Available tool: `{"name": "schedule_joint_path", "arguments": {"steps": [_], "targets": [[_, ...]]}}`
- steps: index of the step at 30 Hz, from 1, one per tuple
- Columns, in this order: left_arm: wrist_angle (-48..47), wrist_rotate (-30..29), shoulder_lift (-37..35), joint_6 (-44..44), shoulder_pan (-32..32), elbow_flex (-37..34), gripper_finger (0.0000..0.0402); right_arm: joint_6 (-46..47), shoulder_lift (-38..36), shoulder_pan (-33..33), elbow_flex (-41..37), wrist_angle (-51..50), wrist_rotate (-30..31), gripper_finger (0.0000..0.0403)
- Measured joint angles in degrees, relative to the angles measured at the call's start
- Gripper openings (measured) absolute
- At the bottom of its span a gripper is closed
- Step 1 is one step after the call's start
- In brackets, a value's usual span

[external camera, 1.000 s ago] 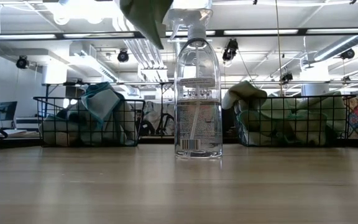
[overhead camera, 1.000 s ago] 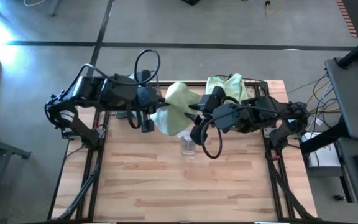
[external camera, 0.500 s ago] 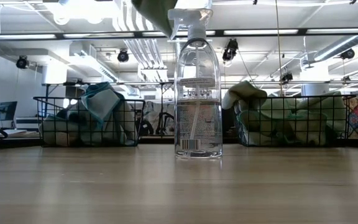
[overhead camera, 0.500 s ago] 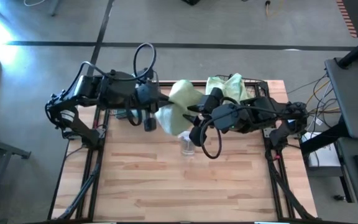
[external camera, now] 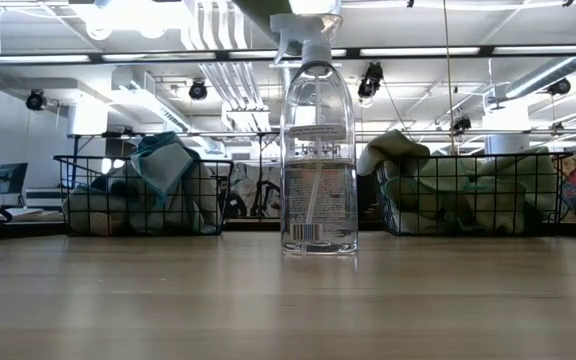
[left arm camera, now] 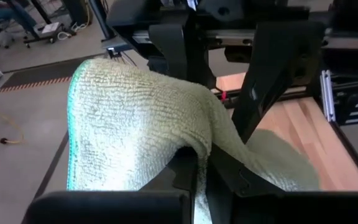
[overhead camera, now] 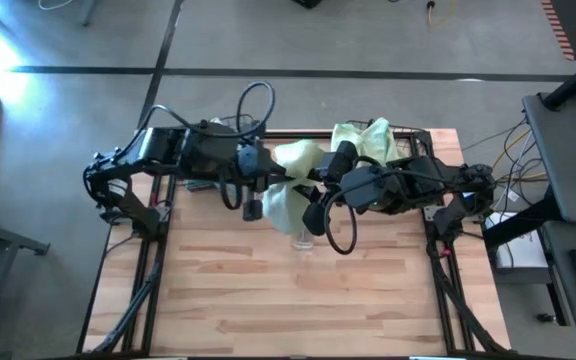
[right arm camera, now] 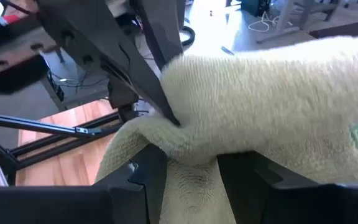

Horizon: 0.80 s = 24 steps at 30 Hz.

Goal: Sort microfiber towel by color & place in baskets
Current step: Put the green towel into the right wire basket

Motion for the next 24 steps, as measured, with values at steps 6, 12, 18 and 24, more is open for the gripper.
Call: {"name": "schedule_joint_path", "arguments": {"steps": [6,12,18,24], "targets": [[-0.02,0.09,1.02,1.04,0.0,0.01,0.0004,0.0,0.0,0.0,-0.02,-0.33,-0.04,0.0129],[-0.2,0.33,0.17,1.04,0.0,0.01,0.0004,-0.03,0.0,0.0,-0.02,-0.03,-0.15,0.0096],[-0.33,0.37,-0.14,1.04,0.0,0.01,0.0004,-0.48,0.0,0.0,-0.02,-0.16,-0.04,0.0052],[-0.37,0.39,-0.23,1.04,0.0,0.01,0.0004,-0.63,0.0,0.0,-0.02,-0.24,0.02,0.0022]]}}
